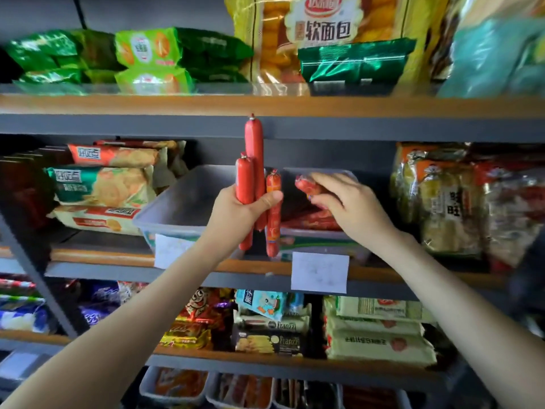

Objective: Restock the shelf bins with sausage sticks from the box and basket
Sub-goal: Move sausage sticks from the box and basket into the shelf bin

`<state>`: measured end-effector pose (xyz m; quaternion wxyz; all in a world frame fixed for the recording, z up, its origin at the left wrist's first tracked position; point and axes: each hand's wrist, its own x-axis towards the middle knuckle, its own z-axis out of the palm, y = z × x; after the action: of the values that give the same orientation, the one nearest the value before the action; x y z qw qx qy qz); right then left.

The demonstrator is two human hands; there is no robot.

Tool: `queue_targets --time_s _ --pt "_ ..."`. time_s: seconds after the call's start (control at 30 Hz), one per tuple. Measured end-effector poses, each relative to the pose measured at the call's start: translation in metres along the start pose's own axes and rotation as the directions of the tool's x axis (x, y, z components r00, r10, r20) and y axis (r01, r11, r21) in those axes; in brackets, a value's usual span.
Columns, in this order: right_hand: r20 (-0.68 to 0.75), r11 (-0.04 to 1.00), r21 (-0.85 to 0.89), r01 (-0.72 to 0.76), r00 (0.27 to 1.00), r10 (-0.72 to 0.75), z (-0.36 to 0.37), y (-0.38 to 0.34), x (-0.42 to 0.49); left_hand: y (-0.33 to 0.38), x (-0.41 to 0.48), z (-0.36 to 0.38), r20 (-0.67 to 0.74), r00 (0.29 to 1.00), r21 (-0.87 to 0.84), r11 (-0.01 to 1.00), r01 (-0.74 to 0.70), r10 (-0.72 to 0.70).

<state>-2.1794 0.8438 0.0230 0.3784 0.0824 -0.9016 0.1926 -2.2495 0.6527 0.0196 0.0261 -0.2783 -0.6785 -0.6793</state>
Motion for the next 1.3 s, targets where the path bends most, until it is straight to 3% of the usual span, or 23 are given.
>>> queue_targets --time_s 0.07,0.13,0.27,0.37,0.47,0.57,0.7,0.83,0.9,0.97,1.03,1.13,1.23,1.3 --pt "0.229 0.983 -0.121 -0.138 0.96 0.163 0.01 0.021 0.0 -0.003 0.003 0.003 -0.009 1.0 0.008 1.0 0.003 -0.003" --pt "0.336 0.962 -0.194 -0.192 0.909 0.249 0.015 0.034 -0.001 -0.004 0.004 0.004 0.001 1.0 -0.008 1.0 0.017 -0.017" --pt "0.292 0.967 -0.142 -0.212 0.924 0.246 0.016 0.027 -0.001 -0.004 0.006 0.004 0.02 0.999 -0.032 0.999 0.029 -0.029" --pt "0.241 0.969 0.101 -0.228 0.95 0.198 0.013 0.001 -0.002 -0.002 0.005 0.006 0.036 0.999 -0.099 0.995 0.029 -0.025" --pt "0.363 0.897 0.349 -0.27 0.922 0.136 0.016 -0.031 -0.001 0.001 0.003 0.013 0.025 1.0 -0.213 0.977 0.016 -0.011" --pt "0.341 0.895 0.338 -0.29 0.924 0.171 0.022 -0.042 0.003 0.008 0.001 0.021 0.036 0.999 -0.281 0.96 -0.003 0.013" --pt "0.277 0.914 0.3 -0.273 0.942 0.19 0.02 -0.042 0.005 0.014 0.004 0.017 0.055 0.995 -0.227 0.971 -0.073 0.087" --pt "0.086 0.997 0.01 -0.081 0.993 0.079 0.009 -0.022 0.006 0.007 0.01 0.003 0.029 0.981 0.001 0.981 -0.193 0.193" --pt "0.193 0.982 -0.163 -0.091 0.974 0.122 0.002 -0.005 0.009 0.002 0.012 -0.005 0.0 0.967 0.119 0.96 -0.252 0.254" --pt "0.42 0.935 -0.334 -0.119 0.87 0.26 0.001 0.015 0.011 -0.002 0.014 -0.01 -0.027 0.959 0.194 0.942 -0.272 0.283" --pt "0.51 0.91 -0.408 -0.075 0.808 0.295 0.003 0.031 0.009 -0.004 0.017 -0.012 -0.031 0.957 0.292 0.918 -0.268 0.289" --pt "0.428 0.935 -0.323 -0.144 0.859 0.28 -0.006 0.039 0.006 -0.004 0.023 -0.012 0.067 0.939 0.501 0.803 -0.324 0.337" --pt "0.293 0.958 -0.215 -0.19 0.923 0.249 -0.021 0.041 0.004 0.0 0.029 -0.001 0.25 0.893 0.717 0.549 -0.43 0.374" --pt "0.174 0.963 -0.157 -0.217 0.954 0.244 -0.028 0.043 -0.001 0.001 0.033 0.011 0.36 0.875 0.801 0.374 -0.467 0.323"
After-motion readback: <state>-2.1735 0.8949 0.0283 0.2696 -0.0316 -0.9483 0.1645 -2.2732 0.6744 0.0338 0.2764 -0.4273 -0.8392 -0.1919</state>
